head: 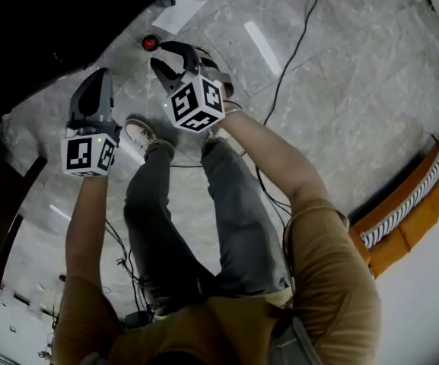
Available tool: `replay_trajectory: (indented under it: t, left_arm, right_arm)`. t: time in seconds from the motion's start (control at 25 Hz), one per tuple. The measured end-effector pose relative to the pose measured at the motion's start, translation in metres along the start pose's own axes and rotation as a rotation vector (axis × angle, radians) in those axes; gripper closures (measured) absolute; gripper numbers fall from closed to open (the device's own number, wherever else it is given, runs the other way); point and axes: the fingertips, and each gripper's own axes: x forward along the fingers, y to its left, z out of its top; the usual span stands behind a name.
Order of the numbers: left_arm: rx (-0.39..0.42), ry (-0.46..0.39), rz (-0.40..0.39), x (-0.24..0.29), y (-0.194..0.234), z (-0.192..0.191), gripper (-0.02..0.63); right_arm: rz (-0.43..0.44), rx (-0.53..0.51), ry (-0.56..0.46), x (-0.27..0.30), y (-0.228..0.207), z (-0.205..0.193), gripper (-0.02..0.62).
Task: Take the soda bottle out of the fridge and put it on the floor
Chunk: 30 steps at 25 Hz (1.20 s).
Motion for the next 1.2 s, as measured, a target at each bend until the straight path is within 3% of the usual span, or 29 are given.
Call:
replay_trajectory:
  t: [0.6, 1.04, 1.2]
  left_arm:
    - [0.006, -0.024, 0.012, -0.075, -0.036, 0.141, 0.604]
    - [-0.102, -0.06, 0.109, -0.156, -0.047, 0.236, 0.604]
    - [-0.102, -0.087, 0.119, -0.185, -0.052, 0.277, 0.604]
  right_arm:
    - [-0.001, 0.029, -0.038, -0.095, -0.002, 0.138, 0.557]
    - [0.036, 0.054, -0.049, -0.169, 0.026, 0.25, 0.582]
    - [0.041, 0.036, -0.052, -0.199, 0.028, 0.286, 0.584]
